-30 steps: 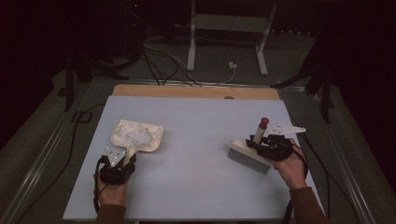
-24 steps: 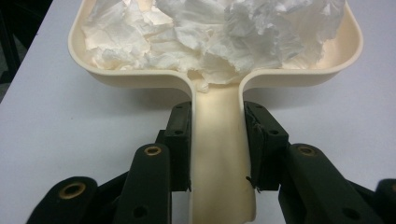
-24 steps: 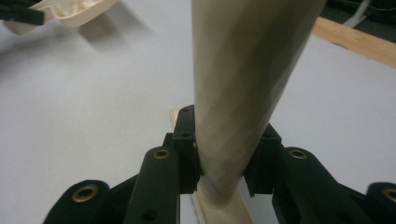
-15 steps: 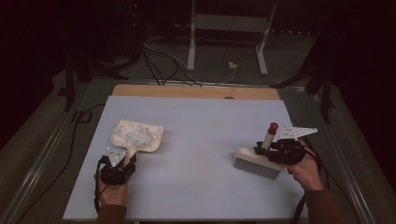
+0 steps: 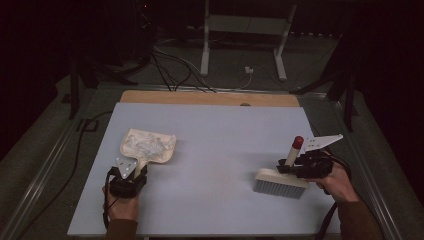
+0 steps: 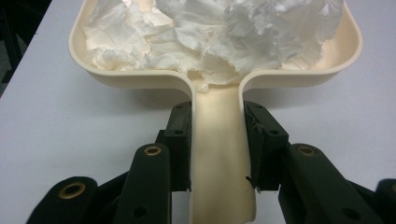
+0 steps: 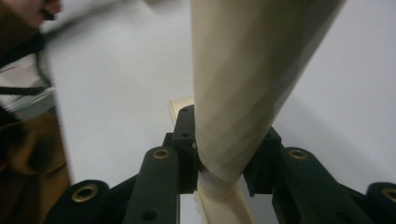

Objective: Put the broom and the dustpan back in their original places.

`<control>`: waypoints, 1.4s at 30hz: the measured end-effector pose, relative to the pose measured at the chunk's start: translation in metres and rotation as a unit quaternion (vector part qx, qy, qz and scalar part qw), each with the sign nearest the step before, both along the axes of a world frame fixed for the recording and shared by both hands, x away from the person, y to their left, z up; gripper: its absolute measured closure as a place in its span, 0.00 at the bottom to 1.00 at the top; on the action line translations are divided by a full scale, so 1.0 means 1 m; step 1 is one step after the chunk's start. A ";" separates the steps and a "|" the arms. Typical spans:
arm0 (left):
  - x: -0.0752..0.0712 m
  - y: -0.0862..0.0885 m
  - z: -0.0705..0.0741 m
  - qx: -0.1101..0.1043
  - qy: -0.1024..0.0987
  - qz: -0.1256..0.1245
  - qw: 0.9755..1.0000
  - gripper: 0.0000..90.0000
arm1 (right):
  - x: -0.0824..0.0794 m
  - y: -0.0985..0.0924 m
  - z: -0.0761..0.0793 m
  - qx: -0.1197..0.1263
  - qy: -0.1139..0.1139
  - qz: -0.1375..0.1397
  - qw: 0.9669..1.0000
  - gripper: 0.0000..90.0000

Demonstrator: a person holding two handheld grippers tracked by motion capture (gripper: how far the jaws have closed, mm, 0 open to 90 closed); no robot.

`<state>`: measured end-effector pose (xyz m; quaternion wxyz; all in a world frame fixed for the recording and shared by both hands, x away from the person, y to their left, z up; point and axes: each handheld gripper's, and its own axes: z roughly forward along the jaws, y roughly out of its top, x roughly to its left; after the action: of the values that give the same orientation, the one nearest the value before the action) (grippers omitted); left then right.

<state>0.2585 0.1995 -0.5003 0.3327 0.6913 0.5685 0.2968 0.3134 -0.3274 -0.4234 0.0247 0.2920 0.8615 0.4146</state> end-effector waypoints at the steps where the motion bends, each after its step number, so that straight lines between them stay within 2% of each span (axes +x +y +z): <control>1: 0.000 0.000 0.000 -0.001 0.001 0.000 1.000 0.74 | 0.002 0.000 -0.001 0.002 0.000 -0.002 1.000 0.78; 8: 0.002 -0.002 0.001 -0.001 0.001 0.006 1.000 0.74 | 0.008 0.016 -0.006 -0.021 -0.032 -0.040 0.998 0.75; 14: 0.003 -0.003 0.001 -0.004 0.000 0.012 1.000 0.74 | 0.014 0.028 -0.012 -0.056 -0.065 -0.083 0.993 0.70; 21: 0.005 -0.006 0.000 -0.003 0.002 0.013 1.000 0.74 | 0.021 0.035 -0.020 -0.090 -0.091 -0.109 0.986 0.65; 23: 0.006 -0.007 0.000 -0.002 0.002 0.014 1.000 0.74 | 0.024 0.034 -0.023 -0.086 -0.093 -0.111 0.986 0.64; 30: 0.010 -0.011 -0.001 0.001 0.005 0.015 1.000 0.74 | 0.034 0.029 -0.030 -0.071 -0.083 -0.105 0.988 0.63; 35: 0.014 -0.014 -0.003 0.002 0.008 0.016 1.000 0.74 | 0.041 0.028 -0.036 -0.079 -0.073 -0.111 0.988 0.61; 42: 0.018 -0.017 -0.005 0.002 0.015 0.022 1.000 0.74 | 0.046 0.032 -0.042 -0.100 -0.070 -0.119 0.985 0.58</control>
<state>0.2768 0.1828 -0.5054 0.3165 0.6838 0.5880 0.2943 0.3596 -0.2954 -0.4655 0.1635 0.3584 0.8541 0.3397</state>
